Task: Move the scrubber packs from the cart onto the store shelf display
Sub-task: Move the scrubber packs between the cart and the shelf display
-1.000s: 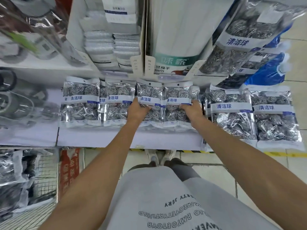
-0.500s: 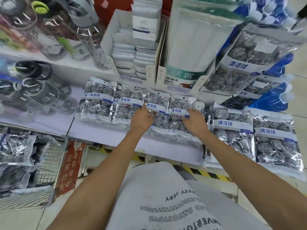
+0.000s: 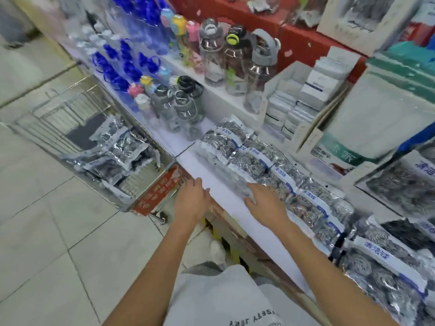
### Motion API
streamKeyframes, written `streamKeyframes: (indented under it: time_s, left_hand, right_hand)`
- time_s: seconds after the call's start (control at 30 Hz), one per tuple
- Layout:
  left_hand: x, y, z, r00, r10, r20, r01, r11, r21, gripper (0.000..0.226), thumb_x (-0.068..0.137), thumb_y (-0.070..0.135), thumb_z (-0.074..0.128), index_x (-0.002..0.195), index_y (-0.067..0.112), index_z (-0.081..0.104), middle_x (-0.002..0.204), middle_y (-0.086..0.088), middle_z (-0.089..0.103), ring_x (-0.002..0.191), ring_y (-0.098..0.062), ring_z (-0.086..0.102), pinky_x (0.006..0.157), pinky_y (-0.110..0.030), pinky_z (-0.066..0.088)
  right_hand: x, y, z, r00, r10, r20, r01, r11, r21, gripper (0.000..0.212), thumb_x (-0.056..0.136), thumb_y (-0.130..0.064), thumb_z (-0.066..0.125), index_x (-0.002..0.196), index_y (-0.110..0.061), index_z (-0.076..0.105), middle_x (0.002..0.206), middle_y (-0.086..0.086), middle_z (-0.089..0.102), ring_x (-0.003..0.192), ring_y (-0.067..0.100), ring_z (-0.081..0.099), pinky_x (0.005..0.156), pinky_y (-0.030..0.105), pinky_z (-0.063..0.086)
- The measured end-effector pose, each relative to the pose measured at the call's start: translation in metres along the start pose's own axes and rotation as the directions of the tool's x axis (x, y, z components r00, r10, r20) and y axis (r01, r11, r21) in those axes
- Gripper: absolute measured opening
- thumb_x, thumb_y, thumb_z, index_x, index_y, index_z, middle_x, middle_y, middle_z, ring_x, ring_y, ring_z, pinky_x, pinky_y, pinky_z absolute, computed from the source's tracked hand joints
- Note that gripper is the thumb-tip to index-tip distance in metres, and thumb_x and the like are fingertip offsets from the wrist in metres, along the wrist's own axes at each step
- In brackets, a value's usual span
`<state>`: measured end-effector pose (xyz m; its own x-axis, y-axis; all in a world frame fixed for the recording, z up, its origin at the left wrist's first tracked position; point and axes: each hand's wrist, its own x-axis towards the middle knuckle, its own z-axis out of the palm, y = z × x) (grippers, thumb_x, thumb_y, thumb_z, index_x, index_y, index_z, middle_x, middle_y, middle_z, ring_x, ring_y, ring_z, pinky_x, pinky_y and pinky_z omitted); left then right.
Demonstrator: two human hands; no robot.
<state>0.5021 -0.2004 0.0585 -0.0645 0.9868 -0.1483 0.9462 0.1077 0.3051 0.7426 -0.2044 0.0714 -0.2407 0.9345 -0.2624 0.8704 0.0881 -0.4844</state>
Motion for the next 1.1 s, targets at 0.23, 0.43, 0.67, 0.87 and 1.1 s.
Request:
streamKeyframes:
  time_s: [0.23, 0.43, 0.67, 0.87, 1.1]
  left_hand:
    - [-0.054, -0.098, -0.031, 0.934, -0.326, -0.149, 0.31, 0.943, -0.116, 0.035, 0.101, 0.032, 0.051, 0.128, 0.01, 0.058, 0.123, -0.013, 0.063, 0.111, -0.033, 0.059, 0.091, -0.045, 0.052]
    - [-0.063, -0.168, -0.043, 0.831, -0.535, -0.152, 0.496, 0.837, -0.232, 0.04, 0.103, 0.038, 0.049, 0.133, 0.012, 0.057, 0.127, -0.013, 0.061, 0.115, -0.034, 0.058, 0.093, -0.045, 0.052]
    - [-0.036, -0.247, -0.064, 0.782, -0.611, -0.124, 0.551, 0.77, -0.321, 0.044, 0.103, 0.032, 0.049, 0.14, 0.01, 0.051, 0.132, -0.014, 0.059, 0.121, -0.032, 0.055, 0.095, -0.044, 0.05]
    - [0.009, -0.299, -0.082, 0.761, -0.642, -0.09, 0.581, 0.738, -0.344, 0.044, 0.104, 0.032, 0.048, 0.142, 0.009, 0.049, 0.132, -0.014, 0.058, 0.121, -0.033, 0.054, 0.094, -0.043, 0.048]
    - [0.089, -0.353, -0.083, 0.717, -0.697, 0.027, 0.659, 0.664, -0.353, 0.043, 0.105, 0.034, 0.046, 0.138, 0.007, 0.051, 0.129, -0.015, 0.059, 0.116, -0.032, 0.057, 0.091, -0.044, 0.051]
  right_hand:
    - [0.044, -0.088, 0.026, 0.963, -0.252, 0.098, 0.257, 0.966, -0.041, 0.055, 0.108, -0.044, 0.043, 0.157, -0.019, 0.039, 0.159, 0.004, 0.045, 0.146, 0.024, 0.041, 0.117, 0.039, 0.035]
    - [0.098, -0.172, 0.052, 0.928, -0.339, 0.154, 0.35, 0.935, -0.049, 0.047, 0.107, -0.041, 0.048, 0.149, -0.02, 0.048, 0.145, 0.006, 0.056, 0.134, 0.025, 0.05, 0.104, 0.038, 0.042]
    - [0.167, -0.245, 0.103, 0.904, -0.342, 0.255, 0.359, 0.933, -0.021, 0.043, 0.101, -0.05, 0.046, 0.139, -0.03, 0.054, 0.124, -0.005, 0.066, 0.113, 0.018, 0.063, 0.086, 0.036, 0.054]
    - [0.207, -0.291, 0.127, 0.898, -0.29, 0.332, 0.321, 0.946, -0.041, 0.055, 0.103, -0.045, 0.054, 0.152, -0.021, 0.045, 0.144, 0.001, 0.059, 0.129, 0.023, 0.058, 0.102, 0.044, 0.052]
    - [0.307, -0.332, 0.153, 0.854, -0.294, 0.429, 0.343, 0.939, -0.039, 0.059, 0.106, -0.044, 0.051, 0.156, -0.017, 0.039, 0.156, 0.005, 0.048, 0.142, 0.023, 0.046, 0.114, 0.044, 0.04]
